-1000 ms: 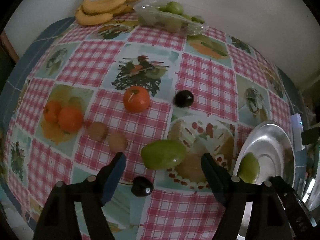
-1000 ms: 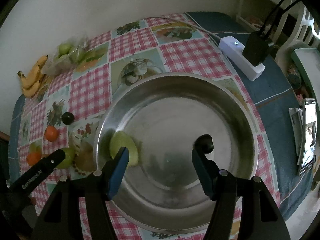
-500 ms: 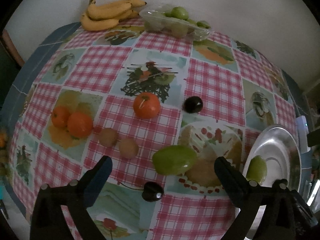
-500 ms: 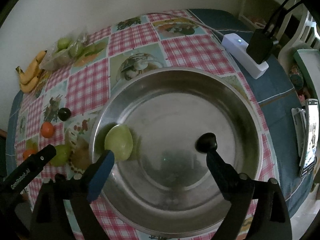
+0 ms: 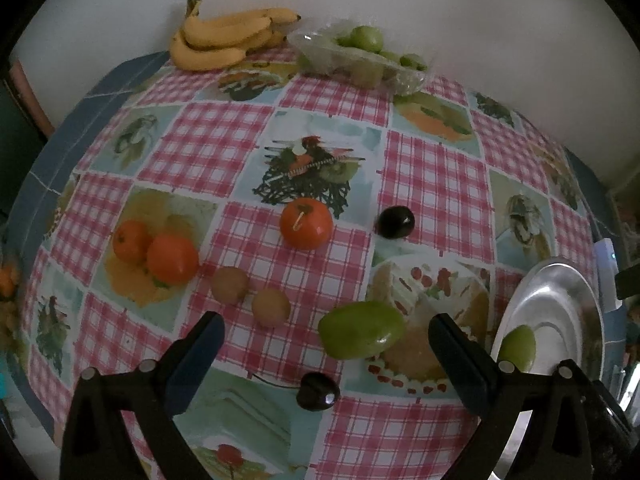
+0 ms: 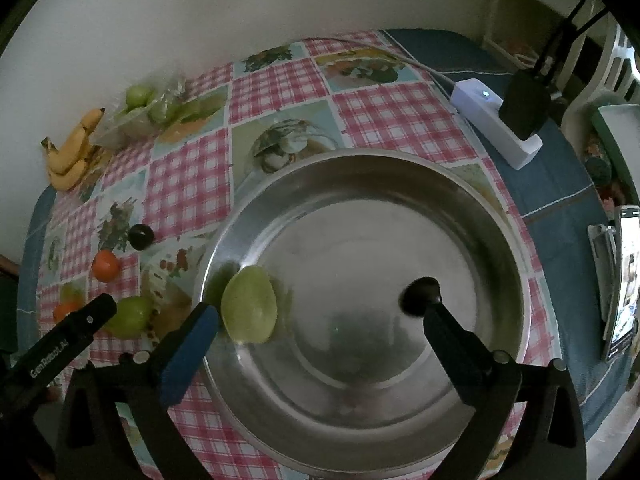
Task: Organize fruits
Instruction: 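Withdraw both open tools from the bowl back over the tablecloth fruits, then grasp a brown kiwi with the left tool while the right tool grasps the green mango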
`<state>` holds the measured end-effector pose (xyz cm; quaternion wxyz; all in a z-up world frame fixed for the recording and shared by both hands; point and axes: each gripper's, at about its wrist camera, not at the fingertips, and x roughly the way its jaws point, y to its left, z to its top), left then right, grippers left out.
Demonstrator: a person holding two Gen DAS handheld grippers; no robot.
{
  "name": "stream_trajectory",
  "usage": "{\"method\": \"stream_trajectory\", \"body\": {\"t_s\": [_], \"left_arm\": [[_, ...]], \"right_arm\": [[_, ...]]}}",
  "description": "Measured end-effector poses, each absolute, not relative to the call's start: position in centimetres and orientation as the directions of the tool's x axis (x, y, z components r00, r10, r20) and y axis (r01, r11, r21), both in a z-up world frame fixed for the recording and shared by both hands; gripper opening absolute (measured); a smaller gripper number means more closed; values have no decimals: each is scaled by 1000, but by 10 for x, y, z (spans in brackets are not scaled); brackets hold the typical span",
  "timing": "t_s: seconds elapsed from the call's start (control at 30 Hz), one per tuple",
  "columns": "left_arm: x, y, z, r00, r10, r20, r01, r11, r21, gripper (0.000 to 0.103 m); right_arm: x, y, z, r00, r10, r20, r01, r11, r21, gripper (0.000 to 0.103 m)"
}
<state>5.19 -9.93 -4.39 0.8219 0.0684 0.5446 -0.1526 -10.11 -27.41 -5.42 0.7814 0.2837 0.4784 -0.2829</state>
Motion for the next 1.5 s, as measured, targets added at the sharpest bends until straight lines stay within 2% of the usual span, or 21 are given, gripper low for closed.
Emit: {"method": "stream_trajectory", "body": {"t_s": [0.47, 0.67, 0.83, 1.03, 1.5], "left_arm": [[62, -64, -28, 416, -177, -892, 268, 961, -65, 103], [69, -45, -22, 449, -157, -879, 223, 973, -60, 103], [76, -28, -20, 464, -154, -872, 181, 981, -77, 103], [81, -10, -16, 489, -166, -856, 144, 984, -108, 103], [93, 4, -37, 396, -245, -885, 124, 969, -212, 103]], "right_arm": [[-97, -269, -50, 443, -156, -883, 687, 692, 222, 103], [-88, -260, -48, 491, -99, -866, 645, 709, 285, 103], [-78, -246, -40, 508, -92, -857, 609, 742, 281, 102], [-58, -221, -32, 561, -6, -828, 514, 787, 342, 102], [-16, -178, -53, 531, 74, -844, 406, 852, 330, 102]]}}
